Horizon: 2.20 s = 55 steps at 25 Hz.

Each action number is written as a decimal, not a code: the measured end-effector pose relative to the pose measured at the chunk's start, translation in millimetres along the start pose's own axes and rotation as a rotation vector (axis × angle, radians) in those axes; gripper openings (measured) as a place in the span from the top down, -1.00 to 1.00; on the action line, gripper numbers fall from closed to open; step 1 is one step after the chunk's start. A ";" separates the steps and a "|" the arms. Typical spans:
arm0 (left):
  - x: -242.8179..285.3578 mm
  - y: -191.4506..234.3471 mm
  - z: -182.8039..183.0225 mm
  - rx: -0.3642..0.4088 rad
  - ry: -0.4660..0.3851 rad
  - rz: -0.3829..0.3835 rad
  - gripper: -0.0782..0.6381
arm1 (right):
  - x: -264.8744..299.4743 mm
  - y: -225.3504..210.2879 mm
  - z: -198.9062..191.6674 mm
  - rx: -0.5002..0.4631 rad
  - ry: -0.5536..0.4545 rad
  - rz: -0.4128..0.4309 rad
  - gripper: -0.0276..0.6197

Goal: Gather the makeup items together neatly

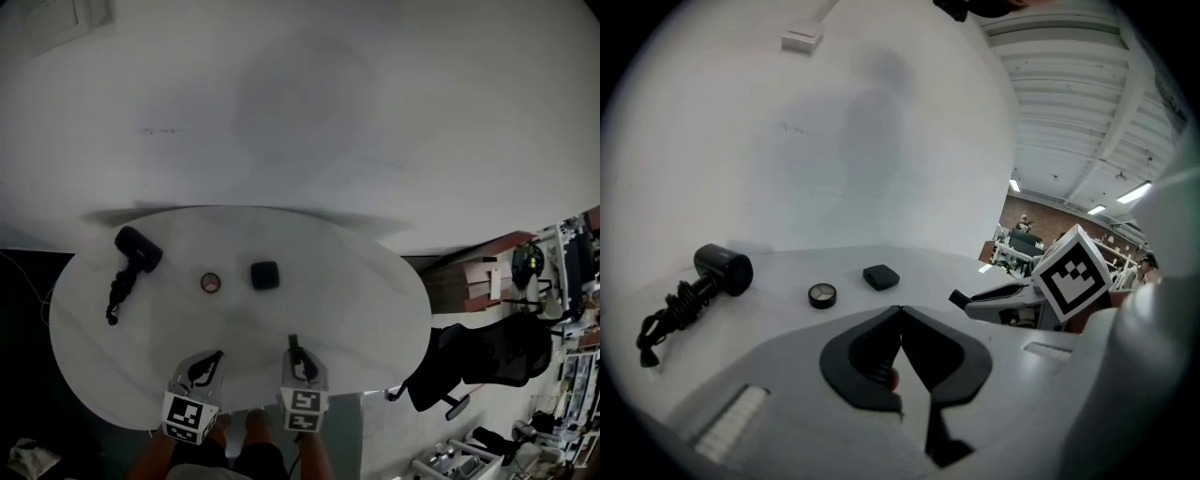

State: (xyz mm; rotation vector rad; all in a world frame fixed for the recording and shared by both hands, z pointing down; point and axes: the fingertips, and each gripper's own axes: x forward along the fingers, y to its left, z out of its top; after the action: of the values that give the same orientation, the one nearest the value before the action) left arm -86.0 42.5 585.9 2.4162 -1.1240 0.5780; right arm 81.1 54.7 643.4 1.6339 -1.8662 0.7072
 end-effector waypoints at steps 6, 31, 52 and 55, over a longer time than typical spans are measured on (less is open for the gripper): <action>5.6 1.9 -17.8 -0.013 0.036 0.010 0.75 | 12.6 0.4 -19.9 0.019 0.034 0.019 0.60; 14.6 -7.1 -32.0 -0.008 0.075 0.013 0.75 | 25.5 10.3 -33.7 0.033 0.046 0.062 0.26; -10.9 -6.7 48.7 0.030 -0.090 0.043 0.75 | -22.9 12.6 59.5 -0.058 -0.143 0.079 0.27; -21.1 -3.3 74.4 0.051 -0.138 0.066 0.75 | -41.4 16.8 90.7 -0.082 -0.212 0.089 0.35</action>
State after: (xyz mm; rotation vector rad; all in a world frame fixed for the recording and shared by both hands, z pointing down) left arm -81.5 18.4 512.4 2.5031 -1.2638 0.4718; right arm 62.9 21.8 549.4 1.6347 -2.0992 0.5018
